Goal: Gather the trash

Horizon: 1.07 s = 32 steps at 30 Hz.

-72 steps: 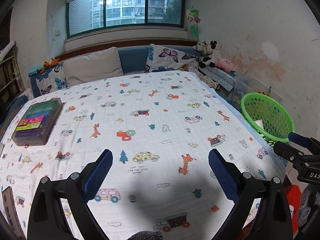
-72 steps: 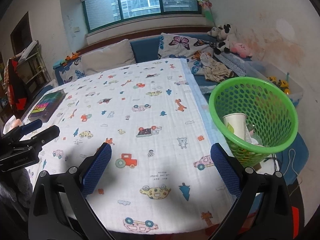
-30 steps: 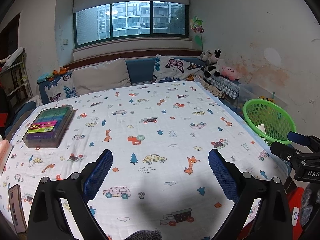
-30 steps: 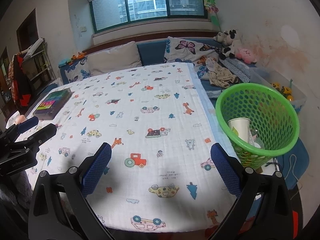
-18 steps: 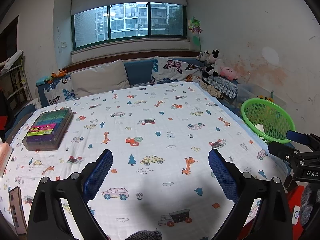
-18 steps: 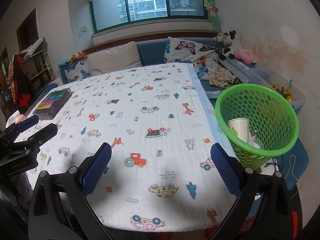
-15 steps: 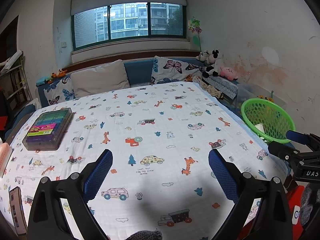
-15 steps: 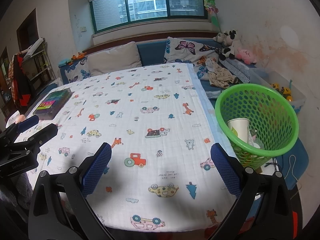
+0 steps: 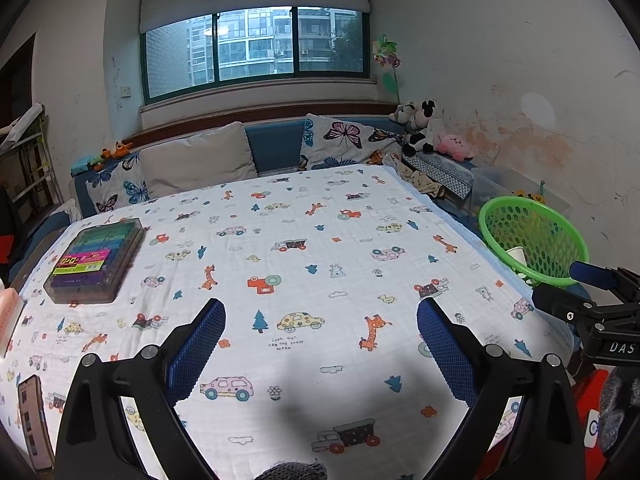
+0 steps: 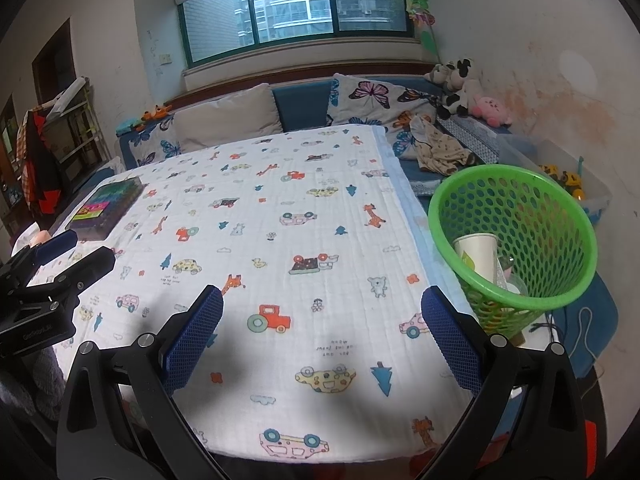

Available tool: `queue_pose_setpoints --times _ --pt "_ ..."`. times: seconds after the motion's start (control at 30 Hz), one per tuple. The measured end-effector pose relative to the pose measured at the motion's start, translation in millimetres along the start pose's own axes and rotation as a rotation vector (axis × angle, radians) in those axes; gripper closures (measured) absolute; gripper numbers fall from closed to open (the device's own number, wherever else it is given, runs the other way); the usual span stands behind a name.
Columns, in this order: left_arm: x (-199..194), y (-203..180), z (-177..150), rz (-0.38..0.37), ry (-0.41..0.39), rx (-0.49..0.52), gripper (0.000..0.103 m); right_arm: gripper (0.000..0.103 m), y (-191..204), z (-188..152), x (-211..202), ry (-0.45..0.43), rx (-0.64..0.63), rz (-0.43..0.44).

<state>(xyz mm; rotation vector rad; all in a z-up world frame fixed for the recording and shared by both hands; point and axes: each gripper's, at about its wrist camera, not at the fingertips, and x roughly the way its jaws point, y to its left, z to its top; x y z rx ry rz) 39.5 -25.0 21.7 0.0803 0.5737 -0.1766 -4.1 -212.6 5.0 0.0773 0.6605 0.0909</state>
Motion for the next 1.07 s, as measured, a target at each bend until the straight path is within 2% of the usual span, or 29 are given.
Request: queue_pose_setpoints --times 0.57,1.07 --pt "0.3 -2.5 -1.9 -0.007 0.001 0.001 0.01 0.004 2.0 -1.4 1.4 0.005 0.003 0.004" --pt "1.7 4.1 -1.5 0.017 0.0 -0.015 0.01 0.004 6.0 -1.0 0.8 -0.003 0.006 0.006"
